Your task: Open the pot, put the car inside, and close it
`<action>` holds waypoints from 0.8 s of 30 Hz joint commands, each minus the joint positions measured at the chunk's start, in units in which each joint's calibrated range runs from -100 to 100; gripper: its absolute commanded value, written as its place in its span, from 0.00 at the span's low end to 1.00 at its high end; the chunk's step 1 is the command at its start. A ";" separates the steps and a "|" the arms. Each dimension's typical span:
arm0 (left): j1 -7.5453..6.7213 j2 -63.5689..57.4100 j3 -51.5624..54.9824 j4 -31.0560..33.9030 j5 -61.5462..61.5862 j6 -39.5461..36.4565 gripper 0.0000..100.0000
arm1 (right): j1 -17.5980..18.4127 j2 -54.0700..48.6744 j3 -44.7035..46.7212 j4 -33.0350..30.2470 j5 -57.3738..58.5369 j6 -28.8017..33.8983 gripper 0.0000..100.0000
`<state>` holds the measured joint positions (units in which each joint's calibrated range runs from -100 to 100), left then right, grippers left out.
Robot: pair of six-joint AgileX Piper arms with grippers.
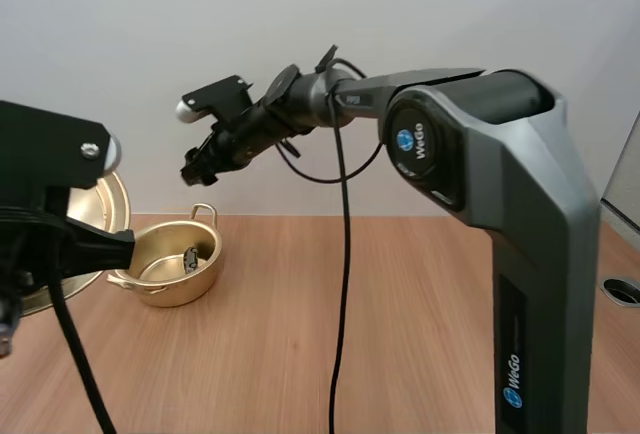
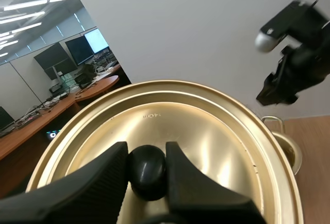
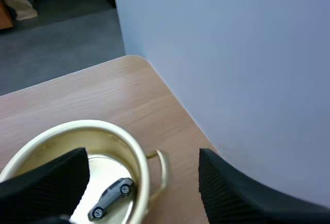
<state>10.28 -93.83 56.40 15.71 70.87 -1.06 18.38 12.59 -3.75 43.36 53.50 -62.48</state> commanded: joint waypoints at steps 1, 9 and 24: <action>-0.02 0.66 11.25 -0.22 -13.17 -0.06 0.00 | -3.56 -3.76 -0.05 -3.07 4.99 6.72 1.00; -0.02 15.93 24.30 -5.63 -42.58 -0.37 0.00 | -14.57 -11.83 -0.05 -4.40 41.77 9.17 1.00; -0.02 46.03 18.18 -7.79 -75.98 -0.04 0.00 | -24.37 -24.46 0.10 -2.51 46.50 13.92 1.00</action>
<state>10.28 -55.45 76.23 7.93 8.00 -1.01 -5.99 -10.19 -3.63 40.86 99.88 -49.33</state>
